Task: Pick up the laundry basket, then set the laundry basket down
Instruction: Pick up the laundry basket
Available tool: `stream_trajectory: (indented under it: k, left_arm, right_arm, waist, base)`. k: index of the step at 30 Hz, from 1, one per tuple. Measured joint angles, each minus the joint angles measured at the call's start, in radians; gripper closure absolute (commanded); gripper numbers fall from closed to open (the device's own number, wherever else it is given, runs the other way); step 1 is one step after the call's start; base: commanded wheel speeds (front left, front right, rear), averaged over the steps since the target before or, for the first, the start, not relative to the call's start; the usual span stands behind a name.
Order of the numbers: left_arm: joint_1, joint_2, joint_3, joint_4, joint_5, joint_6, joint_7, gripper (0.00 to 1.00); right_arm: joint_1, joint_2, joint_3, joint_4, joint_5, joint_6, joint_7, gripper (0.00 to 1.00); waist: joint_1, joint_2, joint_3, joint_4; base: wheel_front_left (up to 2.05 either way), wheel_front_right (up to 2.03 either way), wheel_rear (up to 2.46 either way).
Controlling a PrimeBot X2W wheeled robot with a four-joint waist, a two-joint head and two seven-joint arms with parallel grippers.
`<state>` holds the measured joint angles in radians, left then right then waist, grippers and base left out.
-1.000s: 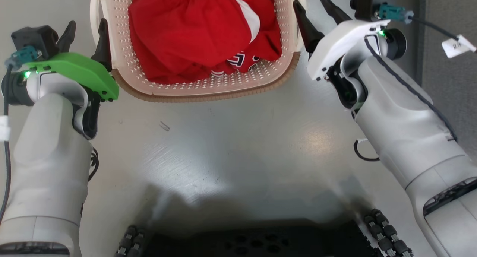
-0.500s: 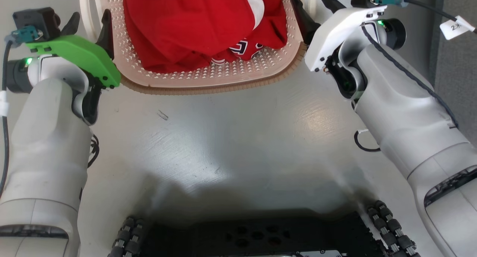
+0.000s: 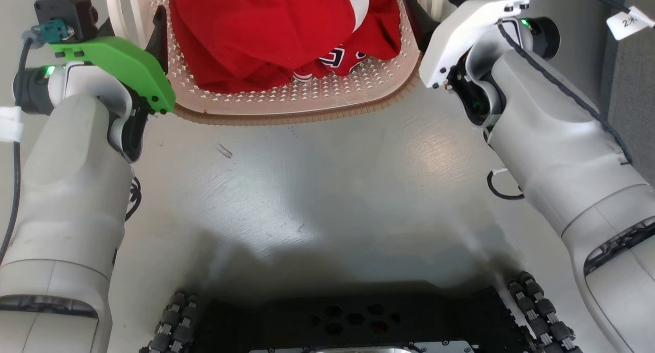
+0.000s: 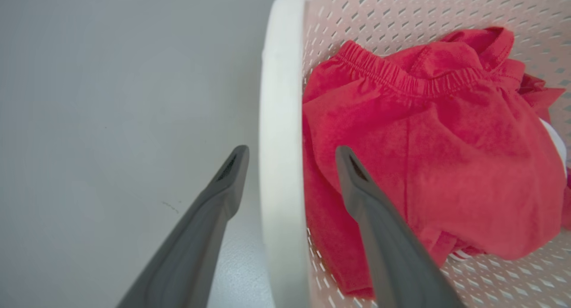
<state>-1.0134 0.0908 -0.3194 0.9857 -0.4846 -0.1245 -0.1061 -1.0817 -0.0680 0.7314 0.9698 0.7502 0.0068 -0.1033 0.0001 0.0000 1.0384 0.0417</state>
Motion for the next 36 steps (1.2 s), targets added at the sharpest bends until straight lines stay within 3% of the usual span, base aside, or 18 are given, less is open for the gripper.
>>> stream_trajectory:
  k: [5, 6, 8, 9, 10, 11, 13, 36]
  left_arm:
    - [-0.010, 0.000, -0.019, 0.009, -0.014, 0.000, 0.000, 0.00]
    - [-0.011, 0.000, -0.023, 0.010, -0.018, 0.000, 0.000, 0.04]
    - [-0.012, 0.000, -0.027, 0.010, -0.022, 0.000, -0.001, 0.42]
    - [-0.012, 0.000, -0.032, 0.011, -0.028, 0.000, -0.001, 0.60]
    - [-0.012, 0.000, -0.036, 0.012, -0.034, 0.000, -0.001, 0.93]
    - [-0.012, 0.000, -0.041, 0.013, -0.039, 0.000, -0.001, 1.00]
    - [-0.013, 0.000, -0.051, 0.015, -0.041, 0.000, -0.002, 1.00]
    - [-0.022, -0.007, -0.137, 0.053, -0.121, -0.004, -0.046, 1.00]
  right_arm:
    - [-0.015, 0.000, 0.017, 0.008, 0.014, -0.007, 0.000, 0.00]
    - [-0.018, 0.000, 0.020, 0.009, 0.021, -0.007, 0.000, 0.04]
    - [-0.019, 0.000, 0.024, 0.010, 0.025, -0.007, 0.000, 0.18]
    - [-0.021, 0.000, 0.027, 0.012, 0.029, -0.007, 0.000, 0.31]
    - [-0.022, 0.000, 0.030, 0.014, 0.033, -0.007, 0.000, 0.53]
    - [-0.023, 0.000, 0.034, 0.014, 0.035, -0.007, -0.001, 0.63]
    - [-0.027, 0.006, 0.042, 0.014, 0.039, -0.009, -0.002, 1.00]
    - [-0.035, 0.002, 0.111, 0.067, 0.101, -0.016, -0.033, 1.00]
  waist:
    - [0.0000, 0.0000, 0.004, 0.003]
    - [0.0000, 0.0000, 0.005, 0.003]
    - [0.0000, 0.0000, 0.005, 0.004]
    - [0.0000, 0.0000, 0.005, 0.004]
    - [0.0000, 0.0000, 0.006, 0.005]
    - [0.0000, 0.0000, 0.006, 0.005]
    - [0.0000, 0.0000, 0.006, 0.006]
    - [-0.0001, 0.0000, -0.041, 0.008]
  base:
    - [0.00, 0.00, 0.00]
    - [0.00, 0.00, 0.00]
    - [0.00, 0.00, 0.00]
    - [0.00, 0.00, 0.00]
    - [0.00, 0.00, 0.00]
    - [0.00, 0.00, 0.00]
    - [0.00, 0.00, 0.00]
    - [0.00, 0.00, 0.00]
